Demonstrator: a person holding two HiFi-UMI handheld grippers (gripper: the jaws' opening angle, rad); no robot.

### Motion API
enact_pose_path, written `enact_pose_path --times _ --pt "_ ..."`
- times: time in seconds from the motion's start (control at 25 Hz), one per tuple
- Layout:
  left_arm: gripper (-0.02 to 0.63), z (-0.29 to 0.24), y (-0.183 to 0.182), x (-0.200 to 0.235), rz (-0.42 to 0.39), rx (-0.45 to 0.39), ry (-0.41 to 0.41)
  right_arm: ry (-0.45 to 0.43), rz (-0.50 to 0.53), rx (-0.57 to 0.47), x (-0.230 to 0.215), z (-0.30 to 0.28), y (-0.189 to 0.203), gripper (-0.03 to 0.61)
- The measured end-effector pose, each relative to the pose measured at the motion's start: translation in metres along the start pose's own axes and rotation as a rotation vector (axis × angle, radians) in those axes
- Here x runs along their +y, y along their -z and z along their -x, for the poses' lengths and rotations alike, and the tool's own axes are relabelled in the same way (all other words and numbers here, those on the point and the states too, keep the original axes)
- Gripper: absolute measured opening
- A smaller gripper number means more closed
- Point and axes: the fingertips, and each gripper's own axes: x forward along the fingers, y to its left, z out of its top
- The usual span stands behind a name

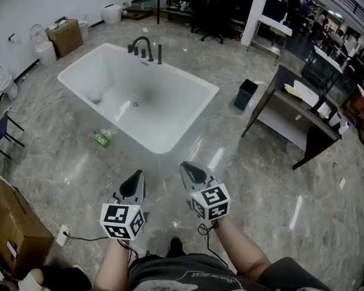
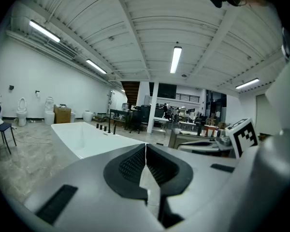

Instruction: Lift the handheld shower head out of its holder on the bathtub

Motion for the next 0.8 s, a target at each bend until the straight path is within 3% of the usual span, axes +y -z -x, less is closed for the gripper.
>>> enact_pose_path --times 0.48,0.8 --pt "0.015 0.029 0.004 0.009 -0.008 -0.012 -0.001 -0.015 0.001 -0.006 0.036 0.001 -0.001 0.041" --pt "0.015 0.030 0.007 -0.001 -0.018 -0.009 -0.012 -0.030 0.004 -0.023 0.034 0.008 -0.002 0.041"
